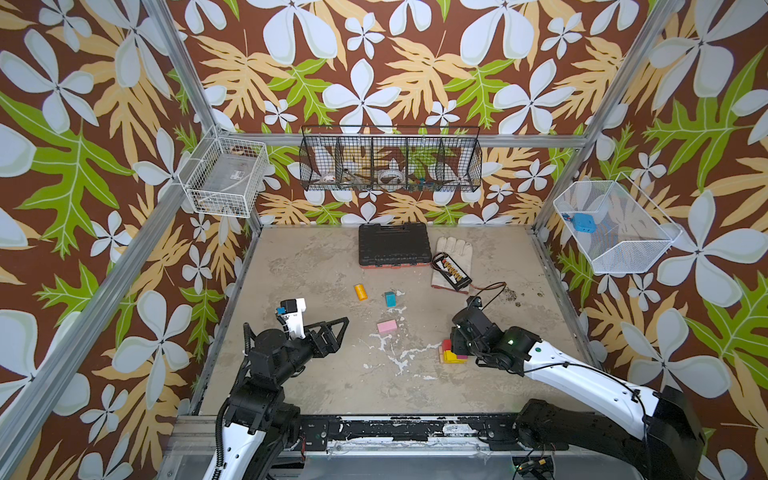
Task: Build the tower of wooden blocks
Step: 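Lower the magenta block onto the stack and open the right gripper, then raise the open right gripper and move it toward the pink block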
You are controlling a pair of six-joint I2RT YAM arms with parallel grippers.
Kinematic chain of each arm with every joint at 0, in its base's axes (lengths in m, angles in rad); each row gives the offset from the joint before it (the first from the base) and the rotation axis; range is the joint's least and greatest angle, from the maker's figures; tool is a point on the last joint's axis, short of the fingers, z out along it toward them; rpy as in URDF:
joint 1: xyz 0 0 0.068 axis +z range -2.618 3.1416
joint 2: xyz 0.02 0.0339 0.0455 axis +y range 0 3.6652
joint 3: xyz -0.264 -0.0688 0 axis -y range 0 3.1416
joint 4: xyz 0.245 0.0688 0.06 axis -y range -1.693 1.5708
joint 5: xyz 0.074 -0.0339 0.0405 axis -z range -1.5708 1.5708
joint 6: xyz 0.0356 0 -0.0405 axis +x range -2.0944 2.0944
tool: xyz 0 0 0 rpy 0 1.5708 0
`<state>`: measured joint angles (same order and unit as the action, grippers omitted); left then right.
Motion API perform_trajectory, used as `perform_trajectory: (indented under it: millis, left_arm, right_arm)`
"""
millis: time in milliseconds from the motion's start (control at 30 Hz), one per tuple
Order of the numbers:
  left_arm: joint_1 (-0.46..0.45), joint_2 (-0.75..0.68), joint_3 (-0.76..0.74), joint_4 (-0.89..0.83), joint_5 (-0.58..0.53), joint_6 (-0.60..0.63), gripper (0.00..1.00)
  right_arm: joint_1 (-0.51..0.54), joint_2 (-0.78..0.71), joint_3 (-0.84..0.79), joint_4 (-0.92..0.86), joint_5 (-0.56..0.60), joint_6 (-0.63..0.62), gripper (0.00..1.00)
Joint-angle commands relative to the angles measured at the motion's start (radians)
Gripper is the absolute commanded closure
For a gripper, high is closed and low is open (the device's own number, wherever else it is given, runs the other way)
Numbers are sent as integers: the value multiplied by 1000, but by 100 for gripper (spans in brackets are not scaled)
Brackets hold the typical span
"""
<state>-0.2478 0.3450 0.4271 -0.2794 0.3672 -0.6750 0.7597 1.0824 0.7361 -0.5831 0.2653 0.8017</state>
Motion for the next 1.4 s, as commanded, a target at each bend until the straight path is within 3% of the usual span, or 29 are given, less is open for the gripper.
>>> perform_trajectory:
  millis: [0, 133, 300, 533, 733, 1133, 1367]
  left_arm:
    - [0, 0, 1, 12, -5, 8, 0]
    - [0, 5, 1, 15, 3, 17, 0]
    - [0, 8, 1, 18, 6, 21, 0]
    - [-1, 12, 0, 17, 6, 18, 0]
    - [0, 9, -1, 18, 7, 17, 0]
    - [1, 15, -1, 18, 4, 15, 0]
    - [1, 15, -1, 17, 1, 14, 0]
  right_arm:
    - [2, -33, 37, 7, 18, -34, 37]
    - [5, -50, 77, 73, -13, -70, 34]
    - [51, 47, 142, 137, -29, -87, 33]
    - [167, 320, 304, 179, -14, -113, 31]
    - [238, 579, 460, 177, -11, -133, 23]
    - [245, 929, 692, 139, 13, -172, 15]
    - [243, 961, 668, 130, 61, -158, 13]
